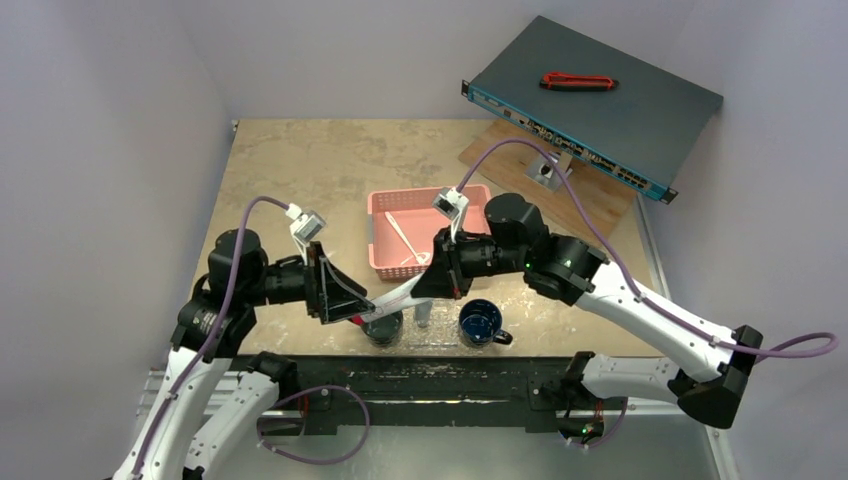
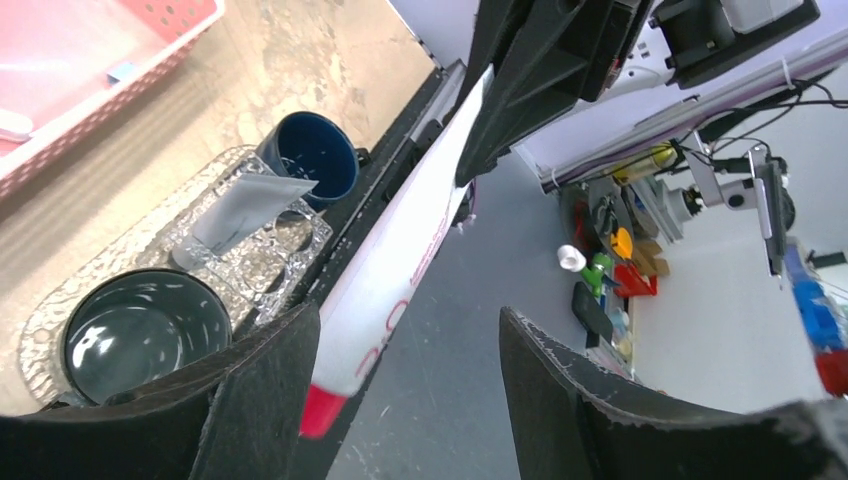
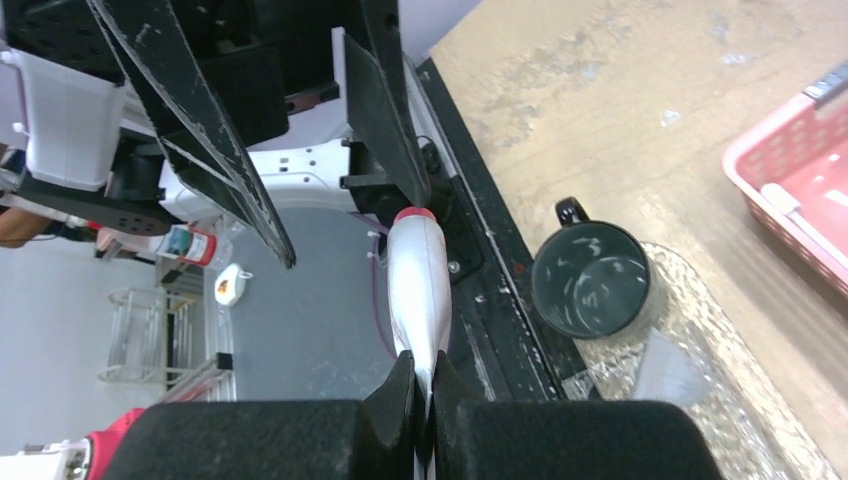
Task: Prepare toiletry sets of a toothbrush and toothpaste on the tray
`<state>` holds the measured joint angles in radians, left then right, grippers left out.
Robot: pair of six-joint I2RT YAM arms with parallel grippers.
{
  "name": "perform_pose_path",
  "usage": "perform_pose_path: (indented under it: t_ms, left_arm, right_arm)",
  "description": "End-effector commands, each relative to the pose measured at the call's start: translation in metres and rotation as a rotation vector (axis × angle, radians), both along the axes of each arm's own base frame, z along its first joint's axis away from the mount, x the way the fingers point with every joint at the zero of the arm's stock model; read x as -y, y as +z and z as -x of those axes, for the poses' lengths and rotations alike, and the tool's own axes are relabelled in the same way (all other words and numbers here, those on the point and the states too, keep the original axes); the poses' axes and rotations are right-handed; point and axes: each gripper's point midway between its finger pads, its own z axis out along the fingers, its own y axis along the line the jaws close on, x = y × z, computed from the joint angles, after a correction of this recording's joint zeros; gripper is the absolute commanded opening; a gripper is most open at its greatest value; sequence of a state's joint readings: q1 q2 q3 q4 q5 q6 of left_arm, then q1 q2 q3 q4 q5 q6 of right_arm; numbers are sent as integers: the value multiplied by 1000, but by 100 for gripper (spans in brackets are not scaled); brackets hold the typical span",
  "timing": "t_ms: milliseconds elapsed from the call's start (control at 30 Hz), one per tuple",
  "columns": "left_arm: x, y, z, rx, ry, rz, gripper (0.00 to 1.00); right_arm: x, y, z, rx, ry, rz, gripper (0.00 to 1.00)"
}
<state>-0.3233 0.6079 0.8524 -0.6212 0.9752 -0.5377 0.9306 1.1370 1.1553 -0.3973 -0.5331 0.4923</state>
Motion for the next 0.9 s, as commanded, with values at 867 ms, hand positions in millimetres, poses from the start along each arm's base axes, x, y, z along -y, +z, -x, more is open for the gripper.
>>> perform_pose_path:
  t_ms: [867]
  left_arm:
    - [-21,-15,-9,112,160,-112,83]
  right_arm:
    - [114,-39,-21,111,-284,577,0]
